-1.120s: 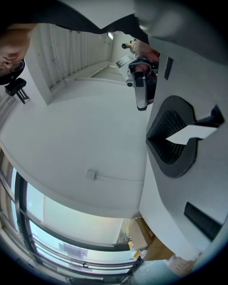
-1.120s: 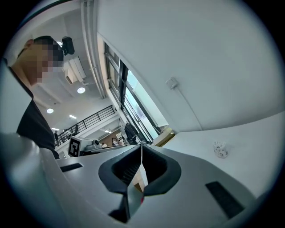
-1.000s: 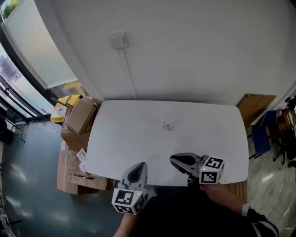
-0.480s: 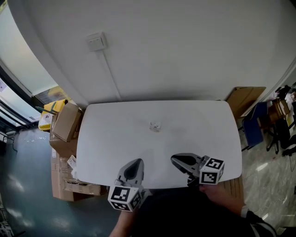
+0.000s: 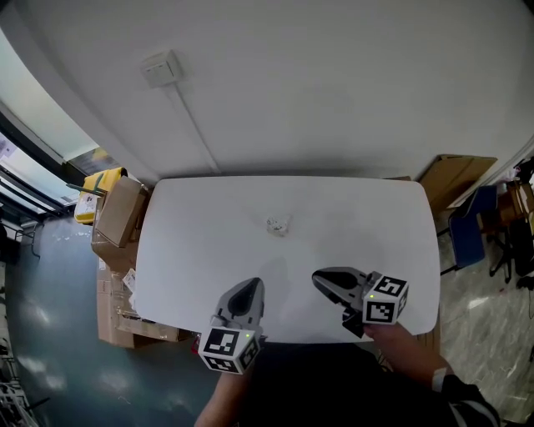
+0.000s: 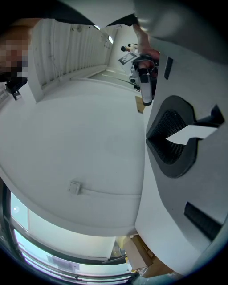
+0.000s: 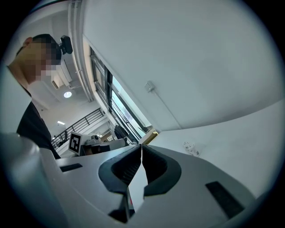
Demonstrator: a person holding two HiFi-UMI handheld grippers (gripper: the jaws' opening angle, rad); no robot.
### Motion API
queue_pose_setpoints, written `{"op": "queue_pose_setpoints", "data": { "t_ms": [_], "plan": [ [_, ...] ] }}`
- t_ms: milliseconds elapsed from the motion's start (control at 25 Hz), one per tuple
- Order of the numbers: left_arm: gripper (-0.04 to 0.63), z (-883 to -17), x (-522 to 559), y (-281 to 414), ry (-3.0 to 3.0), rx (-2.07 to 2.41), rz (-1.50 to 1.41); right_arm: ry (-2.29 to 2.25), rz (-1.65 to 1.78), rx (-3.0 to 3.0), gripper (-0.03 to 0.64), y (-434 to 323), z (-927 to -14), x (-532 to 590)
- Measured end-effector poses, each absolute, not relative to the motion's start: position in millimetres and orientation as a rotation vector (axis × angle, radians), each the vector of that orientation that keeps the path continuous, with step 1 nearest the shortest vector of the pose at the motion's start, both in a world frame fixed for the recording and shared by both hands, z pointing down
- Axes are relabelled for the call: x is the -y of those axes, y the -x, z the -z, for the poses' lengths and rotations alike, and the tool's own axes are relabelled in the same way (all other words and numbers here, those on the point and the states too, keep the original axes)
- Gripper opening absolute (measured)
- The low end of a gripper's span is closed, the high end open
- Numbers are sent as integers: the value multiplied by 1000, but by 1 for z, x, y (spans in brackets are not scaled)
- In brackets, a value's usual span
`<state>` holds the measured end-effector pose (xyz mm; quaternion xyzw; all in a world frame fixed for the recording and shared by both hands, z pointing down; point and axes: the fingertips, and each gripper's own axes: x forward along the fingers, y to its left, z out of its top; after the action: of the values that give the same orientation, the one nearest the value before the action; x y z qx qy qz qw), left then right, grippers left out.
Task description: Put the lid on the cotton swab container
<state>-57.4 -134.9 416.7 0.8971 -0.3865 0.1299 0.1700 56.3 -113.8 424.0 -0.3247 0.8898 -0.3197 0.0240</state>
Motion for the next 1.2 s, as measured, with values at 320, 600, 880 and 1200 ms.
{"op": "queue_pose_setpoints", "data": {
  "t_ms": [320,600,880,1200],
  "plan": [
    [11,-449,185,48,-2553,1071,-402,1016,1082,-2781,17,-49,-462,164],
    [11,-492,246,59,-2580,1049,-441,1047,1093,-2787,17,-39,-491,228],
    [53,-530,280,48,-2662,1015,-461,1100,1102,-2778,17,-46,-528,269],
    [248,-588,290,23,-2641,936,-517,1158,1032,-2783,17,-62,-550,317]
  ]
}}
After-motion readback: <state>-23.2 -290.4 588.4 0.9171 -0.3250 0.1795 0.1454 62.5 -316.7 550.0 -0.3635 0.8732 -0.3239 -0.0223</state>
